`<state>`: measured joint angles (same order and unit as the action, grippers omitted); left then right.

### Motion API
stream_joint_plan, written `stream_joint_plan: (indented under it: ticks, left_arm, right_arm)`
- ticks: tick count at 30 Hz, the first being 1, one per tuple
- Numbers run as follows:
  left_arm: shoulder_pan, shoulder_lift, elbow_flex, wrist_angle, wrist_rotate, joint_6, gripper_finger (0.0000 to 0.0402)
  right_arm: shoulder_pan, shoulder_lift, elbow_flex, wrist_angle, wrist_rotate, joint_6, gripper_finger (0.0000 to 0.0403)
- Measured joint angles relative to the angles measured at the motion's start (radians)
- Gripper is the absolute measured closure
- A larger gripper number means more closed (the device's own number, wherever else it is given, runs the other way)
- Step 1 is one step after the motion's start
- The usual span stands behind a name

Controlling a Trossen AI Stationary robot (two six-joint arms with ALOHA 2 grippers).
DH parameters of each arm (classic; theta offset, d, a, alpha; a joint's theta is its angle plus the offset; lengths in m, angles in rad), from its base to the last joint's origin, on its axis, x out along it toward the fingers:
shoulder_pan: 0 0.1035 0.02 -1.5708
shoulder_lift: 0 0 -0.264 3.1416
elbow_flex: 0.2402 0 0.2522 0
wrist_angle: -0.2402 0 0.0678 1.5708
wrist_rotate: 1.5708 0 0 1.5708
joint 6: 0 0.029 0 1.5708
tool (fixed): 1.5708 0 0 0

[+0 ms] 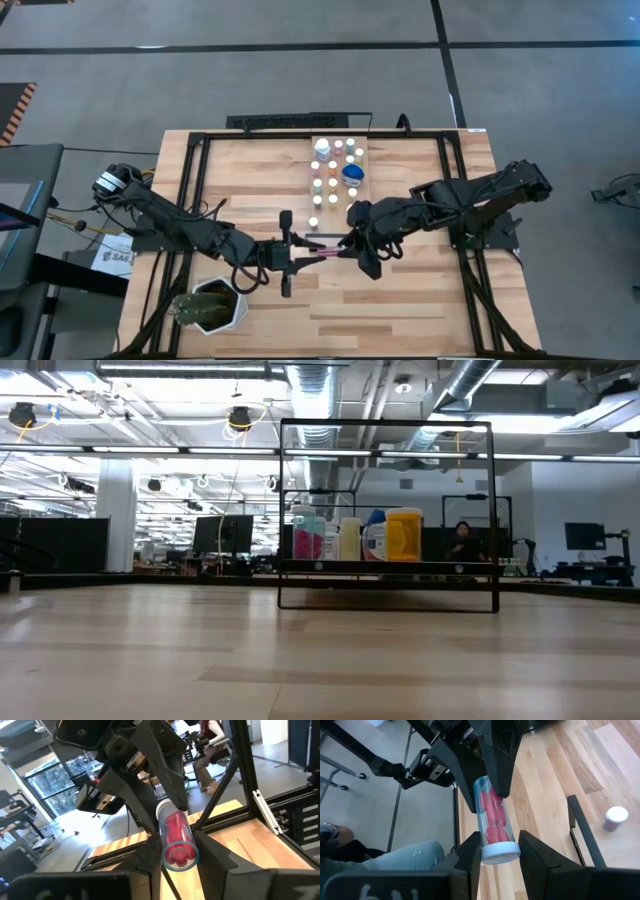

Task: Pick and place medicine bottles onto shelf by color
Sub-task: Put the light blue pill bottle on the shelf

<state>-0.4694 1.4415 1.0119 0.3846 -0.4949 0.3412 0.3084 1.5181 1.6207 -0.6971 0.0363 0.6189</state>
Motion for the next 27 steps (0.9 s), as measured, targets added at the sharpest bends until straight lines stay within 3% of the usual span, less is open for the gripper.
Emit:
stream_joint_plan:
  ticks: [4, 12, 27]
  left_arm:
    - [0.0, 0.0, 0.0, -0.001, 0.012, -0.022, 0.0335]
    - [0.0, 0.0, 0.0, -0.001, 0.015, -0.056, 0.0321]
    - [-0.002, 0.001, 0.0, 0.061, 0.029, -0.116, 0.032]
  right_arm:
    - [0.0, 0.0, 0.0, 0.0, -0.001, 0.0, 0.028]
    - [0.001, 0.0, 0.0, 0.001, 0.0, -0.03, 0.0273]
    - [0.001, -0.005, 0.008, 0.079, 0.027, -0.349, 0.0166]
